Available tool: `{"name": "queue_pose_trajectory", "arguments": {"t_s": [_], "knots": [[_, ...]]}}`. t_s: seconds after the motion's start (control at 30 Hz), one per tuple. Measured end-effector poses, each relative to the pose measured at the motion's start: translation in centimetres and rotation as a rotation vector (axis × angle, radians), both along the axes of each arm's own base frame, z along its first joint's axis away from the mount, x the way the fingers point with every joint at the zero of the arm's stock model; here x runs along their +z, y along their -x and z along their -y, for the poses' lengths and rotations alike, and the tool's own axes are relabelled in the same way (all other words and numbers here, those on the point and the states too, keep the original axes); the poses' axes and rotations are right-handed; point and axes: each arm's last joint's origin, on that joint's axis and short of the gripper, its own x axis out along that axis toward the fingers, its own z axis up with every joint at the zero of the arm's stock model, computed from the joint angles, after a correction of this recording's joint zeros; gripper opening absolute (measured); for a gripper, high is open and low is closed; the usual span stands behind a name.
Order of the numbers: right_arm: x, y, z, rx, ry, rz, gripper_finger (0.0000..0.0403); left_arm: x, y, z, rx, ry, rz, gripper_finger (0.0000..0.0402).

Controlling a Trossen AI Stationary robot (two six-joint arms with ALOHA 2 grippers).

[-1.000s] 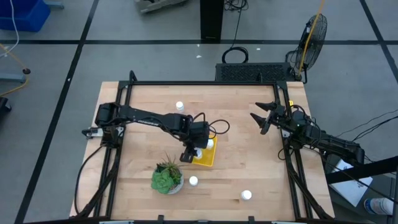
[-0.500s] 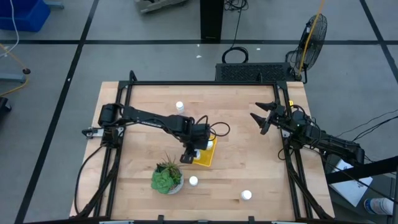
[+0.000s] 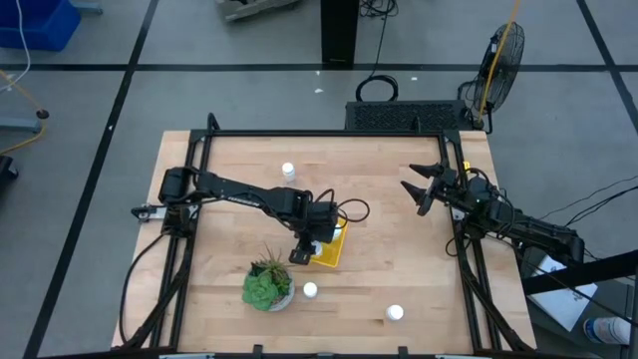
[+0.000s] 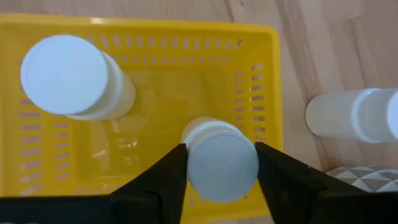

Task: Pick and place pill bottles into a basket
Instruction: Put the white pill bottle into the yellow bin

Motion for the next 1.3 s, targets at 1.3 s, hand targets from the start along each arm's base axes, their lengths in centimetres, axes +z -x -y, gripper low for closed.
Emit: {"name": "queue_pose_trajectory", "arguments": {"t_s": [1.3], "knots": [[-0.2, -0.2, -0.4, 0.133, -0.004, -0.023, 0.0302, 4.4, 8.8, -9.8, 0.371, -0.056, 0.711, 0.0249]]}}
